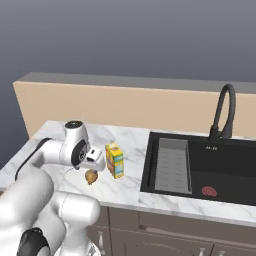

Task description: Pick up all produce items and place them in the sink. Turn on the sink faucet to wash them. Then turn the sink off and put them in the tray.

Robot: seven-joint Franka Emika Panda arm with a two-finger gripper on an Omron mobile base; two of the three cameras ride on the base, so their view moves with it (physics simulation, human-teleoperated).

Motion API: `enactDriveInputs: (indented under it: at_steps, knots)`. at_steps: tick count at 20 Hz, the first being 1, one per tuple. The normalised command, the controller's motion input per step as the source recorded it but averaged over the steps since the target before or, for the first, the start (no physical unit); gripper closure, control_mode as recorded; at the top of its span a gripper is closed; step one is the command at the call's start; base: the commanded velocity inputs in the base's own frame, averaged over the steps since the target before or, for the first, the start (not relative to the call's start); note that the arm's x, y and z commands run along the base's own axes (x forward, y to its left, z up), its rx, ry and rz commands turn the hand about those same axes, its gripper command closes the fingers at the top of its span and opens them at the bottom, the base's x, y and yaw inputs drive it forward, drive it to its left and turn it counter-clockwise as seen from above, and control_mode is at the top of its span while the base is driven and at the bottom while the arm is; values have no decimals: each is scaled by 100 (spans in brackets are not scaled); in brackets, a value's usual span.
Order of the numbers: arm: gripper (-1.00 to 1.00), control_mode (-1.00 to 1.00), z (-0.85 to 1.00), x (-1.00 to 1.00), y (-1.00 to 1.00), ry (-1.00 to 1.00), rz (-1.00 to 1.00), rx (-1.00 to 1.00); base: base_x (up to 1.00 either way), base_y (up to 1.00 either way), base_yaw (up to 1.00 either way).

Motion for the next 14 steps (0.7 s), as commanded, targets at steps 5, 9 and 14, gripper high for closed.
enactDriveInputs:
  at_steps: [5,9,14]
  knots:
    - [-100,-100,-25,44,0,12,0,-1,0,0,0]
    - [-100,-100,-35,30,0,4,0,0,0,0,0]
    - [-100,-100,-34,-1,-16,0,0,0,0,0,0]
